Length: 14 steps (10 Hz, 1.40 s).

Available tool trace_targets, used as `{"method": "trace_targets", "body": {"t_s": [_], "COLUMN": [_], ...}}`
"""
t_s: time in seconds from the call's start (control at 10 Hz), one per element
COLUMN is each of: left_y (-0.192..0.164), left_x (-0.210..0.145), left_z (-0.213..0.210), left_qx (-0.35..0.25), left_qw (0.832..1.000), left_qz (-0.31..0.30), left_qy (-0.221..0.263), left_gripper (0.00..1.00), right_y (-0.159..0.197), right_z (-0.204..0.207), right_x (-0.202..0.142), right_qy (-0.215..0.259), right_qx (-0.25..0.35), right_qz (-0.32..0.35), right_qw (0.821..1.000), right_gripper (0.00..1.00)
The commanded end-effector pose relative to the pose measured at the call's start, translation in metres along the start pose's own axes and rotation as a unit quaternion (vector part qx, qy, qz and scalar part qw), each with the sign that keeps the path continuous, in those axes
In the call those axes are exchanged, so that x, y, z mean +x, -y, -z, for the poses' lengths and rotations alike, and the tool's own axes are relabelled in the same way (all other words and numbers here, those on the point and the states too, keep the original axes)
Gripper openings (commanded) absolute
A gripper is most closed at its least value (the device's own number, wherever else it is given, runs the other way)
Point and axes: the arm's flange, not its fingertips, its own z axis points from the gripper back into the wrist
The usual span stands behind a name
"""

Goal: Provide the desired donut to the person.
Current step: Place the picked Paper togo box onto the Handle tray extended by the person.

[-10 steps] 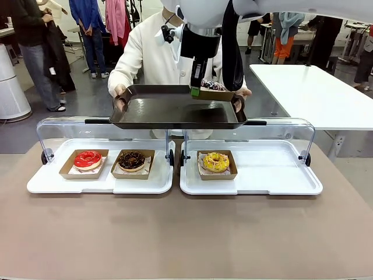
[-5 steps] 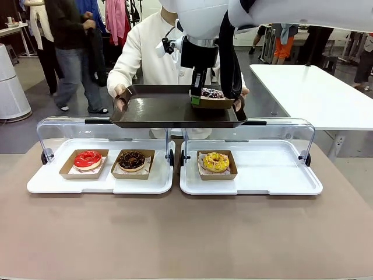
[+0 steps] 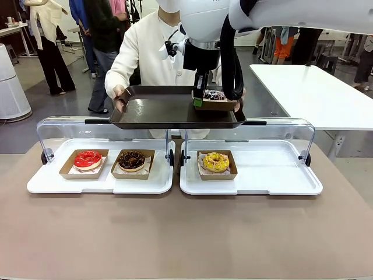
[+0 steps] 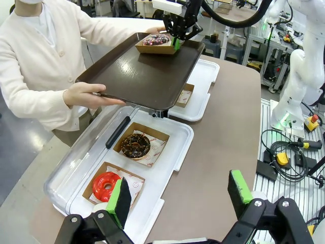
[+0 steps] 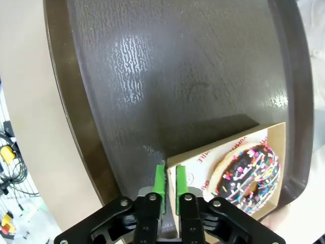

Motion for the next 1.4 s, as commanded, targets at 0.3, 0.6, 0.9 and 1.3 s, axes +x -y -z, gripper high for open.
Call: {"method": "trace_targets", "body": {"t_s": [0.3, 0.6, 0.9, 1.3], "left_y": [-0.001, -0.001, -0.001, -0.001], "left_x": [0.000, 0.000, 0.000, 0.000], "left_z": [0.000, 0.000, 0.000, 0.000], "left_qx": [-0.002, -0.002, -0.002, -0.002], "left_qw": [1.000, 1.000, 1.000, 1.000], "left_qz": [0.010, 0.010, 0.010, 0.010], "left_qy": [0.011, 0.011, 0.011, 0.011], "left_gripper": [1.00, 1.00, 1.00, 1.00], "right_y": [-0.004, -0.004, -0.007, -0.036], "right_z": [0.001, 0.000, -0.001, -0.024], "right_x": [-0.003, -0.003, -0.006, -0.034], "right_qy": [0.004, 0.003, 0.004, -0.005], "right_qx": [0.012, 0.019, 0.029, 0.034], "right_qz": [-0.019, -0.026, -0.035, -0.068], "right_qw": [1.000, 0.999, 0.999, 0.997], "right_gripper": [0.82, 1.00, 1.00, 1.00]}}
